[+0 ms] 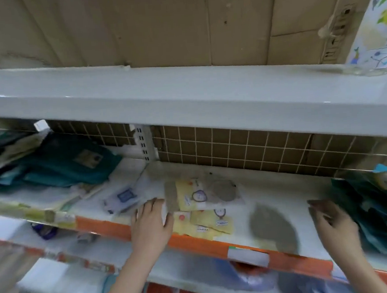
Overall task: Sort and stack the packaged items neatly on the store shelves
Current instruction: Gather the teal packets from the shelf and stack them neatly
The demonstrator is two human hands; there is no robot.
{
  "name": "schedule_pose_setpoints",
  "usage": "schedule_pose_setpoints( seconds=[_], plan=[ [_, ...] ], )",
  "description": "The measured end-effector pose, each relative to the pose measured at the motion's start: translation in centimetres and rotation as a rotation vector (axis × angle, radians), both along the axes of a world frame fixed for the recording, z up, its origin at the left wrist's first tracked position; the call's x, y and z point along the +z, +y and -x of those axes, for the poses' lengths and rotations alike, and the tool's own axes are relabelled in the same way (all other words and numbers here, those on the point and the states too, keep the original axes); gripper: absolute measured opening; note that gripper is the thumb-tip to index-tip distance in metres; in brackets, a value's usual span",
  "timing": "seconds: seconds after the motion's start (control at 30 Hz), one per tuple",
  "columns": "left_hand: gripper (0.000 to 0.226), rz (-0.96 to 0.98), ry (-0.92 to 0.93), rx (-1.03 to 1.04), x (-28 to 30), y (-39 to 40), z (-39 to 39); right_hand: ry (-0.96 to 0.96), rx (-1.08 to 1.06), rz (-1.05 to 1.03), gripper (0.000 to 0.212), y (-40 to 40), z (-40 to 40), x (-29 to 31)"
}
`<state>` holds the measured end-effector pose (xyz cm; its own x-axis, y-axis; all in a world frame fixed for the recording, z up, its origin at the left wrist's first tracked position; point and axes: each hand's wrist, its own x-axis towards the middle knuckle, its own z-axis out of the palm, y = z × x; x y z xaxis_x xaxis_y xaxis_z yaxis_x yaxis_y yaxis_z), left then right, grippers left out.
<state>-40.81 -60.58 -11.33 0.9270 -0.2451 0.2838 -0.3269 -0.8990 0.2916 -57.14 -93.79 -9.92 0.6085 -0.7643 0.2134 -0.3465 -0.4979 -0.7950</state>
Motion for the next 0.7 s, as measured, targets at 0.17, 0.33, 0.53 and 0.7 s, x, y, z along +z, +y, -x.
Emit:
schedule_pose_setpoints(
  seconds=[0.17, 0.33, 0.53, 0.7],
  plan=[
    [0.043, 0.050, -0.019, 0.076, 2.2, 9.8, -1.6, 0.005, 0.251, -0.205, 0.019, 10.3, -4.9, -0.5],
    [0.045, 0.106, -0.061, 0.159, 3.4, 21.3, -3.9, -0.001, 0.350, -0.291, 0.016, 21.1, -9.5, -0.9],
    [0.027, 0.158, 0.011, 0.205, 4.1, 33.4, -7.3, 0.016, 0.435, -0.384, 0.015, 33.2, -14.6, -0.6],
    [0.028, 0.180, 0.051, 0.215, 4.4, 39.6, -10.1, 0.069, 0.513, -0.388, 0.013, 40.3, -18.1, -0.3]
  ],
)
